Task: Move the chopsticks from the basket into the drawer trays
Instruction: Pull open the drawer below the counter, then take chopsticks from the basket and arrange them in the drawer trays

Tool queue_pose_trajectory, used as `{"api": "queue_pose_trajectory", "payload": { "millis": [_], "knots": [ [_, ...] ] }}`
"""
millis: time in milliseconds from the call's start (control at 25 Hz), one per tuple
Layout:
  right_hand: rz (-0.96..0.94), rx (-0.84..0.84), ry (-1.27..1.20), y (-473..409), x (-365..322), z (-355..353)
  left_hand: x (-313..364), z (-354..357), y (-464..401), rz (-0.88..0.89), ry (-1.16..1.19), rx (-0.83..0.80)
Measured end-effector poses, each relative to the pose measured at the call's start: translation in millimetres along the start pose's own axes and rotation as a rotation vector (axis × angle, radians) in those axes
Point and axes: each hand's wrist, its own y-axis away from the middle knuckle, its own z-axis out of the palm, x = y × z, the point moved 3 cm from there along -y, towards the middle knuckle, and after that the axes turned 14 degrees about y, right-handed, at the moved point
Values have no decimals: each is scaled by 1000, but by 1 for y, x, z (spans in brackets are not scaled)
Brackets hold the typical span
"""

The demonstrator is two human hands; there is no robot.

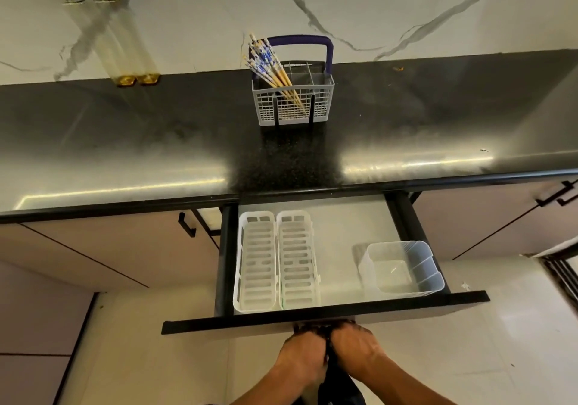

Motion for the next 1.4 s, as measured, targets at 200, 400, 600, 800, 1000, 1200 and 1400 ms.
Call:
{"api": "queue_pose_trajectory", "payload": {
  "millis": [200,400,600,800,1000,1200,1400],
  "knots": [
    [-90,18,-60,42,-14,-56,-2,-66,62,321,250,119],
    [-166,430,-170,53,8,-191,6,-197,62,640,200,701],
    [-68,869,-275,14,62,-318,39,-344,34,670,335,1084],
    [-35,899,-354,-52,107,-396,45,-414,-14,473,384,1052],
    [19,832,-264,-120,130,-440,40,-444,-76,226,129,863],
    [89,722,-168,-175,148,-445,35,-470,-122,148,-27,840],
    [146,696,-13,-213,170,-432,24,-494,-159,132,-145,848]
  ]
}}
